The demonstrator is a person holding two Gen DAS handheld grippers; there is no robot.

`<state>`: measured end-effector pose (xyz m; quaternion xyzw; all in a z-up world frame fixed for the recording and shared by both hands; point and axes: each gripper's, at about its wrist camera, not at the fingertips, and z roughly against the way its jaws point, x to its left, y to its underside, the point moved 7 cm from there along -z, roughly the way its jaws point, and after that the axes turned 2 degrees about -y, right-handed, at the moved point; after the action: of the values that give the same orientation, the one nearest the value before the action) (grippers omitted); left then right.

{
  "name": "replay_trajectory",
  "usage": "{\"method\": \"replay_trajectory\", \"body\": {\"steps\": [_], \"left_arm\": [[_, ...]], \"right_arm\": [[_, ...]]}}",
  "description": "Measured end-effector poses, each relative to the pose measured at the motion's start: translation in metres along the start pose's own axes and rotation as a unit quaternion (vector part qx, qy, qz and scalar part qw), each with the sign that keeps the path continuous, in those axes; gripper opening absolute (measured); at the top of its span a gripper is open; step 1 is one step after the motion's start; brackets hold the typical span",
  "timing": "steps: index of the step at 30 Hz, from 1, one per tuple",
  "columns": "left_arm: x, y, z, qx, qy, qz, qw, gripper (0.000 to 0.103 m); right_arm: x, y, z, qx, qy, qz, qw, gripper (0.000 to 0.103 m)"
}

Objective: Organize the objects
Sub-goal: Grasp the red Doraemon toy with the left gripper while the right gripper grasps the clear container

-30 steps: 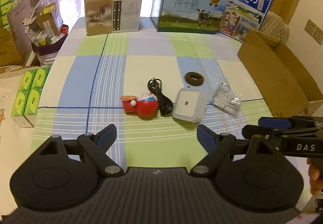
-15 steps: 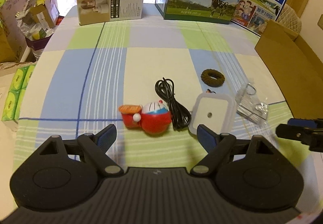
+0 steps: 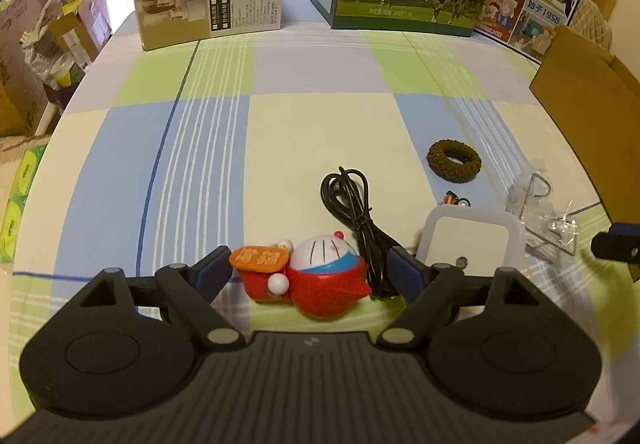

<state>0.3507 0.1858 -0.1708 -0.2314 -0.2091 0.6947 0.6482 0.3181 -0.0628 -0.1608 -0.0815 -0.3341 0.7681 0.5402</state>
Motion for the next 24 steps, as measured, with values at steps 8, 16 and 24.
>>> {"method": "replay_trajectory", "body": {"steps": [8,16,24], "left_arm": [[0.008,0.003,0.001,-0.011,0.013,-0.008,0.9998,0.069],[0.028,0.009,0.009,-0.006,-0.005,0.017,0.9998,0.069],[0.035,0.016,0.015,-0.003,-0.013,0.025,0.9996,0.068]], "right_arm": [[0.002,-0.004,-0.017,-0.002,0.005,0.037,0.999,0.059],[0.016,-0.004,-0.042,0.017,0.006,0.115,0.993,0.067],[0.032,-0.003,-0.068,0.003,0.019,0.202,0.979,0.071]]}}
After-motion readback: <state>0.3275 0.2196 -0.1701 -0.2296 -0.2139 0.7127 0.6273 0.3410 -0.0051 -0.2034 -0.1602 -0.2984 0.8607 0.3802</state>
